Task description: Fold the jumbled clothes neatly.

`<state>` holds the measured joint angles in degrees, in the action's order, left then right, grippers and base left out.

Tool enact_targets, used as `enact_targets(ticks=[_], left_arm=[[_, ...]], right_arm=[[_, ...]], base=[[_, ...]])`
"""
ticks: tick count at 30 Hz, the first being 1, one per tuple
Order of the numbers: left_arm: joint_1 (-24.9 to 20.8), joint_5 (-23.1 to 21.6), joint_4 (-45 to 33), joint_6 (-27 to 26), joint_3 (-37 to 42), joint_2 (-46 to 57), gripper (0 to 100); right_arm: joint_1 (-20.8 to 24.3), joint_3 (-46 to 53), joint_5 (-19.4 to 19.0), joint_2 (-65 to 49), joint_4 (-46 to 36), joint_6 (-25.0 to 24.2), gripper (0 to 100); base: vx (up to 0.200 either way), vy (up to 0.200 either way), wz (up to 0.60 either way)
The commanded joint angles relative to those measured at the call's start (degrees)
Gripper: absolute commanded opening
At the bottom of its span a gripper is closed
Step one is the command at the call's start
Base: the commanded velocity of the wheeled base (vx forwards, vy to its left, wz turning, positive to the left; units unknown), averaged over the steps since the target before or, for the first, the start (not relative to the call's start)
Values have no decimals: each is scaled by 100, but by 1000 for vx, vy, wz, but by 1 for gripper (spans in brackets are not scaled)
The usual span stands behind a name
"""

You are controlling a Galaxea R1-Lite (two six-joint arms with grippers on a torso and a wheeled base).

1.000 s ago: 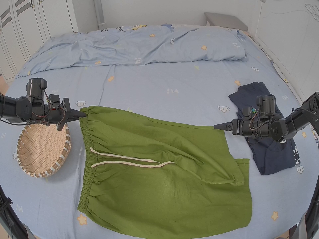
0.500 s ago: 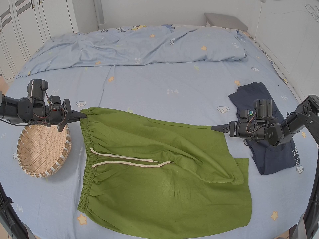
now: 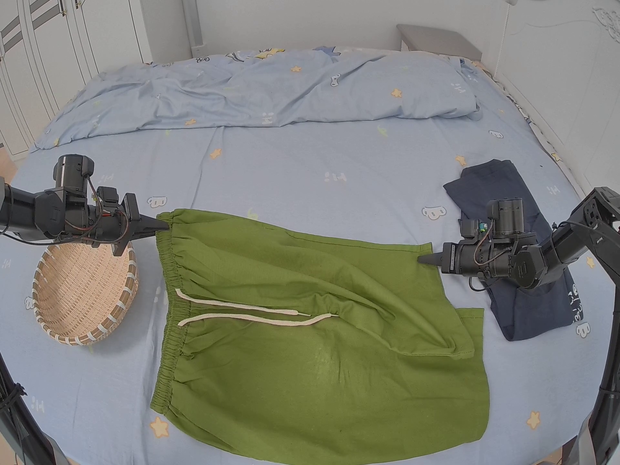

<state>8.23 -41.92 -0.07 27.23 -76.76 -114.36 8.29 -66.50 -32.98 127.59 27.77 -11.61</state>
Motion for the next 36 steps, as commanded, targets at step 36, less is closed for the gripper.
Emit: enact_targets(ticks=[36], left_arm=[[-137, 53, 7, -8, -1499, -1036, 0]], right_arm=[[-293, -3730, 388, 504, -1608, -184, 0]], base=[[0, 0, 0]])
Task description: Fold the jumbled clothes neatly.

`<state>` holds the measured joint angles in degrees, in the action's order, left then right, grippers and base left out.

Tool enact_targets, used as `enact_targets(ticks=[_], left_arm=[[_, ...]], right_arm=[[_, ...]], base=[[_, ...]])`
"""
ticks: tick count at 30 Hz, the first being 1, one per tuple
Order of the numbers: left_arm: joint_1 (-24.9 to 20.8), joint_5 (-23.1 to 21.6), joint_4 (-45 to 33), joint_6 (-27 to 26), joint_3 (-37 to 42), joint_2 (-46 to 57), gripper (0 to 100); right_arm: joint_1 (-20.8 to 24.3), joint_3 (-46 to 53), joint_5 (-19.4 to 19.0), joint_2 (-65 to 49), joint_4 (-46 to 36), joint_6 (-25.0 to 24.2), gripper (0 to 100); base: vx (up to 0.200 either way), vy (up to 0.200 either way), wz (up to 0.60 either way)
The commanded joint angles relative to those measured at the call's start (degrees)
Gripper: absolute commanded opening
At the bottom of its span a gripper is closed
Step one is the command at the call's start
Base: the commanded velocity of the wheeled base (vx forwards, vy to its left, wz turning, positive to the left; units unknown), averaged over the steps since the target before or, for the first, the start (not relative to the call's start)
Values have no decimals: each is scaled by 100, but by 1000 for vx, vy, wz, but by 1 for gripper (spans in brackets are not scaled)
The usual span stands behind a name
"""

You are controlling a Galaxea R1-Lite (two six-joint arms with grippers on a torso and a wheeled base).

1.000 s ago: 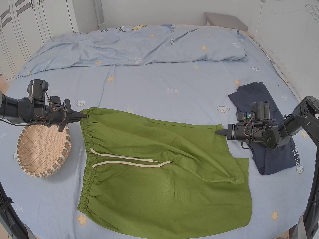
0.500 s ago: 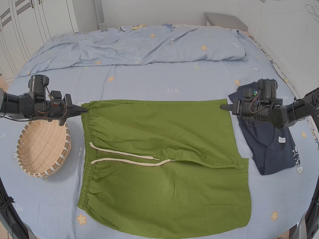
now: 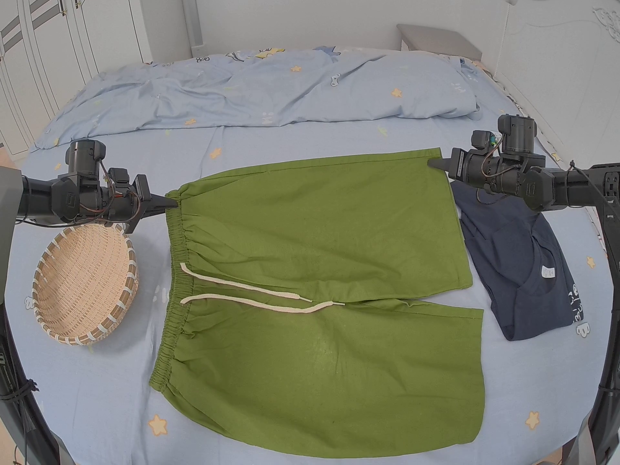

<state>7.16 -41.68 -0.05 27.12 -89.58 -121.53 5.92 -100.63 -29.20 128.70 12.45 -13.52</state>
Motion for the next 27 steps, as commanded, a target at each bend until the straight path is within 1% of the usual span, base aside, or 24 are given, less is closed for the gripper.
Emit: enact_targets(ticks=[1, 5, 10, 11, 22, 27], left_arm=[[-30, 81, 5, 3, -271, -380, 0], [-21, 248, -4, -5, -429, -530, 0], [-21, 248, -4, -5, -455, -574, 0], [-30, 257, -4, 3, -482, -600, 100], [-74, 266, -4, -5, -482, -521, 100], [-118, 283, -57, -5, -218, 6, 100]], right_arm=[[-74, -352, 10, 419, -76, 7, 0], [-91, -440, 10, 551, -67, -2, 0], [-83, -536, 37, 657, -76, -2, 0], [-65, -563, 90, 674, -76, 7, 100], [-56, -501, 134, 630, -76, -19, 100], [-153, 53, 134, 42, -67, -54, 100]], base=[[0, 0, 0], [0, 0, 0], [0, 0, 0], [0, 0, 0], [0, 0, 0], [0, 0, 0]])
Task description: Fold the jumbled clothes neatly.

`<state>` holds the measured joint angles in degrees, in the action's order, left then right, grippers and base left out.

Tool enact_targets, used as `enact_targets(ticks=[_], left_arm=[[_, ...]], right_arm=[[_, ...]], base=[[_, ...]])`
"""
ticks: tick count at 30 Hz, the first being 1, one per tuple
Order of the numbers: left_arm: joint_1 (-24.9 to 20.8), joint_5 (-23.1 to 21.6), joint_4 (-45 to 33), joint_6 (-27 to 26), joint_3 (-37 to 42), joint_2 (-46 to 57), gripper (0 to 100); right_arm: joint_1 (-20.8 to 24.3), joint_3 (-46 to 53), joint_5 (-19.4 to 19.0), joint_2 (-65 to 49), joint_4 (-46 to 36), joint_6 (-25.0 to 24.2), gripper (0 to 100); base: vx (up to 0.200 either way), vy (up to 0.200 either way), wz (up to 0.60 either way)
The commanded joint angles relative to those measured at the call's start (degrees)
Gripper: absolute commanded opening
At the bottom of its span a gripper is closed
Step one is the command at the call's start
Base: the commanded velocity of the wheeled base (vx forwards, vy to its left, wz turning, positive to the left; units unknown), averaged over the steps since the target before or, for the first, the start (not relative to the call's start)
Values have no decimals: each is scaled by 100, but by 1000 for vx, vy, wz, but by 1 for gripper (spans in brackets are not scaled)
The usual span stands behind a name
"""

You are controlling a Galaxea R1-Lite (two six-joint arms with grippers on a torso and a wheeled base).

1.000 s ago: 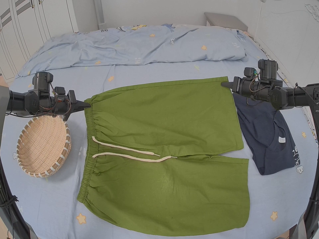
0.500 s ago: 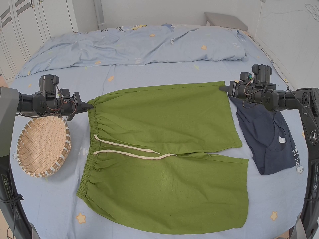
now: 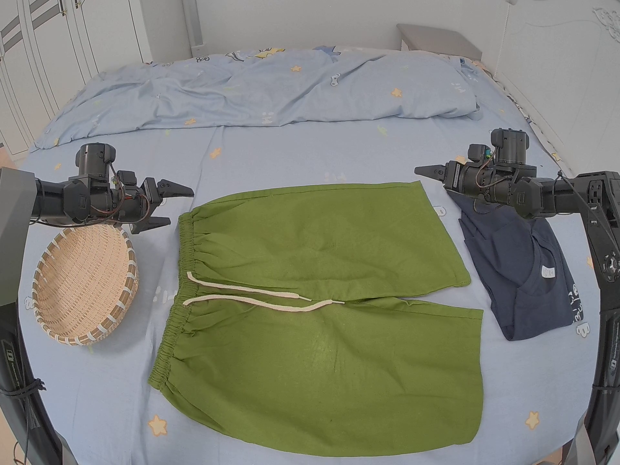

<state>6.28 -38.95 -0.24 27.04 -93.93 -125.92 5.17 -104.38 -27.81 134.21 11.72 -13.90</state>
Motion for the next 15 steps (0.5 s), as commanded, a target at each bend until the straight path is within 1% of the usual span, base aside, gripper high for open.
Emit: enact_targets(ticks=[1, 2, 3, 4, 5, 6, 7, 9, 10, 11, 12, 14, 15], left_arm=[[-39, 10, -20, 3, 507, 753, 100], [-39, 10, -20, 3, 542, 788, 100], [-39, -7, -37, 21, 920, 1157, 100], [-48, -16, -37, 21, 1140, 1333, 100], [-48, -16, -37, 21, 1140, 1333, 100], [-65, -16, -2, 12, 1694, 1684, 100], [-109, -34, 16, 3, 2054, 1878, 100], [-127, -34, 7, -6, 2581, 2133, 100], [-127, -34, 7, -6, 2581, 2133, 100], [-118, -60, 16, -6, 3153, 2423, 100], [-100, -69, 24, -6, 3522, 2634, 100], [-92, -87, 42, -6, 4049, 2959, 100], [-92, -87, 42, -6, 4093, 2994, 100]], right_arm=[[-130, 875, -5, -887, 50, -25, 100], [-130, 919, -5, -914, 50, -25, 100], [-157, 1534, -5, -1353, 68, -17, 100], [-200, 1868, -14, -1591, 85, -8, 100], [-200, 1868, -14, -1591, 85, -8, 100], [-262, 2607, -32, -2109, 129, -17, 100], [-297, 3046, -41, -2399, 182, -17, 100], [-341, 3767, -49, -2839, 296, 1, 100], [-341, 3767, -49, -2839, 296, 1, 100], [-359, 4487, -58, -3243, 481, -17, 100], [-359, 4936, -67, -3489, 621, -25, 100], [-359, 5560, -67, -3823, 876, -25, 100], [-359, 5612, -67, -3849, 903, -25, 100]], base=[[0, 0, 0], [0, 0, 0], [0, 0, 0], [0, 0, 0], [0, 0, 0], [0, 0, 0], [0, 0, 0], [0, 0, 0], [0, 0, 0], [0, 0, 0], [0, 0, 0], [0, 0, 0], [0, 0, 0]])
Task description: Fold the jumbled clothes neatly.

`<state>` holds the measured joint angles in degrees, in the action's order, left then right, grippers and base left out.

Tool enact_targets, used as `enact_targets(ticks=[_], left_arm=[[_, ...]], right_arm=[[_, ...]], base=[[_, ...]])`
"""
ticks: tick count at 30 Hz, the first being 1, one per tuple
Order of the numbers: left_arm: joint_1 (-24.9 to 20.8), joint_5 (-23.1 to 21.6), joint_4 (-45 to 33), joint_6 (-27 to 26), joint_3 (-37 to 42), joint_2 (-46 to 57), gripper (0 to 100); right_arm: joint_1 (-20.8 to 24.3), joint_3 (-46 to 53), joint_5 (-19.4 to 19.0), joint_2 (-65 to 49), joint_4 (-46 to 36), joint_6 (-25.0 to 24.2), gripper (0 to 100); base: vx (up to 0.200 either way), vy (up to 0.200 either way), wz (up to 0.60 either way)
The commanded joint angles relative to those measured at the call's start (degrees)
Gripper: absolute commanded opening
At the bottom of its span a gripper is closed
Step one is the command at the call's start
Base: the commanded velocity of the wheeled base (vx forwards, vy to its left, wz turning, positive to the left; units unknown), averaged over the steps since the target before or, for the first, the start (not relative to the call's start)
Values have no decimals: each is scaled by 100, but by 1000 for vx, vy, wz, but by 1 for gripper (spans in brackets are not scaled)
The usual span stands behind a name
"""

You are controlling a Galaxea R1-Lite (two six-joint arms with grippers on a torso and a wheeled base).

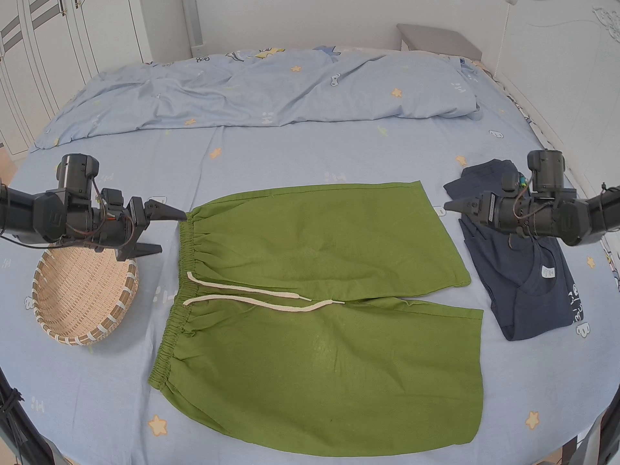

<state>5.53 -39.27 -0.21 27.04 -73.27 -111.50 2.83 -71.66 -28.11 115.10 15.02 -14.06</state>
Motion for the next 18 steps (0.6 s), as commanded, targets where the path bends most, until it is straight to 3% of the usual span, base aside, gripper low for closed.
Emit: enact_targets(ticks=[1, 2, 3, 10, 18], left_arm=[[-35, -64, 91, -6, 2589, 1877, 100], [-35, -64, 91, -6, 2589, 1877, 100], [-61, -64, 153, -14, 3178, 2193, 100], [9, -64, 777, -76, 4901, 3055, 100], [35, -64, 979, -85, 5780, 3125, 100]], right_arm=[[-125, 2921, -45, -2247, 836, -18, 100], [-125, 2921, -45, -2247, 836, -18, 100], [-125, 3439, -45, -2510, 1003, -45, 100], [-81, 4546, -45, -3038, 1073, -133, 100], [78, 5004, -54, -3046, 1126, -71, 100]], base=[[0, 0, 0], [0, 0, 0], [0, 0, 0], [0, 0, 0], [0, 0, 0]])
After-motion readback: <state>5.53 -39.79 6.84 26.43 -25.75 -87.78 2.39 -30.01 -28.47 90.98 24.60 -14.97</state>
